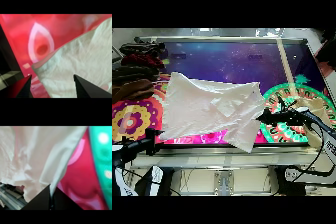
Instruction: Fold the shirts.
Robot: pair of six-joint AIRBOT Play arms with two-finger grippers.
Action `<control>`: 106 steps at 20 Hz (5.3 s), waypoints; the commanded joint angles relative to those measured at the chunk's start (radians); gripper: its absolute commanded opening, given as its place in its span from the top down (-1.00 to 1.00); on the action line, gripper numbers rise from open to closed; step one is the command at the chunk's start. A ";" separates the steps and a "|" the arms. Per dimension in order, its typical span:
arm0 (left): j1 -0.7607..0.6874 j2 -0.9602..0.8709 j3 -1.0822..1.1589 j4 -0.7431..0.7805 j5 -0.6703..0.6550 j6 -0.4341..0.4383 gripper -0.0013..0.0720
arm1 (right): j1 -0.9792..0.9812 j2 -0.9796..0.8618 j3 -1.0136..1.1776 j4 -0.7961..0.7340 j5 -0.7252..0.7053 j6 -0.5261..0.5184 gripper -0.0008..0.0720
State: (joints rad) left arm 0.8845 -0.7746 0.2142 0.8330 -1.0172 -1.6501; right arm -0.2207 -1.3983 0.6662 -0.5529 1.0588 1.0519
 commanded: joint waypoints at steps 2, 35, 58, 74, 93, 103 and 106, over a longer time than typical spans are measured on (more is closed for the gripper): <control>-0.003 -0.066 -0.002 -0.045 0.047 0.062 -0.48 | 0.000 0.012 0.001 0.015 -0.006 0.000 0.92; -0.562 -0.239 1.141 0.180 -0.184 0.386 0.94 | 0.062 0.381 0.763 -0.379 0.127 0.180 0.93; -0.791 -0.951 1.330 0.772 -0.065 0.140 0.93 | 0.297 -0.361 0.935 -0.703 0.148 0.270 0.93; -0.798 -0.973 1.241 0.790 -0.050 0.139 0.93 | 0.312 -0.412 0.721 -0.782 -0.039 0.379 0.92; -0.241 -0.055 0.398 0.264 0.021 0.050 -0.93 | 0.084 0.248 -0.160 -0.206 0.165 0.251 -0.16; -0.197 -0.059 0.349 0.229 -0.045 0.069 -0.93 | 0.131 0.239 -0.353 -0.091 -0.060 0.191 -0.15; -0.197 -0.060 0.324 0.228 -0.023 0.060 -0.93 | 0.204 0.225 -0.353 -0.012 -0.112 0.183 0.47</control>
State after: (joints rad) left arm 0.6846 -0.8352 0.5606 1.0695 -1.0546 -1.5829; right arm -0.0681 -1.1648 0.3244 -0.6403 1.0237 1.2488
